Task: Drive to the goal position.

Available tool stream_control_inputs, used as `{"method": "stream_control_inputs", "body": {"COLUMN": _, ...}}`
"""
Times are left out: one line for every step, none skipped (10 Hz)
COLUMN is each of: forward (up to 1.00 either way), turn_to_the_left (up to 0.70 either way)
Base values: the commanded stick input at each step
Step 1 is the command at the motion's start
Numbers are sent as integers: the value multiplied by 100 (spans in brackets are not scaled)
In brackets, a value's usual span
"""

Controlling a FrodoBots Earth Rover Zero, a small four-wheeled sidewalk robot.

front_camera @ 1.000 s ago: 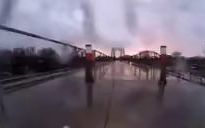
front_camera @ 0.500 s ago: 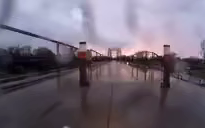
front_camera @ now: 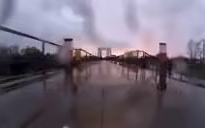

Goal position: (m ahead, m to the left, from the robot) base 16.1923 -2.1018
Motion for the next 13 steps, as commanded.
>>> {"method": "stream_control_inputs", "body": {"forward": 70, "turn_to_the_left": -28}}
{"method": "stream_control_inputs", "body": {"forward": 70, "turn_to_the_left": -15}}
{"method": "stream_control_inputs", "body": {"forward": 70, "turn_to_the_left": 0}}
{"method": "stream_control_inputs", "body": {"forward": 70, "turn_to_the_left": 0}}
{"method": "stream_control_inputs", "body": {"forward": 70, "turn_to_the_left": 0}}
{"method": "stream_control_inputs", "body": {"forward": 70, "turn_to_the_left": 0}}
{"method": "stream_control_inputs", "body": {"forward": 70, "turn_to_the_left": 0}}
{"method": "stream_control_inputs", "body": {"forward": 70, "turn_to_the_left": 0}}
{"method": "stream_control_inputs", "body": {"forward": 70, "turn_to_the_left": 0}}
{"method": "stream_control_inputs", "body": {"forward": 70, "turn_to_the_left": 0}}
{"method": "stream_control_inputs", "body": {"forward": 70, "turn_to_the_left": 0}}
{"method": "stream_control_inputs", "body": {"forward": 70, "turn_to_the_left": 0}}
{"method": "stream_control_inputs", "body": {"forward": 70, "turn_to_the_left": 0}}
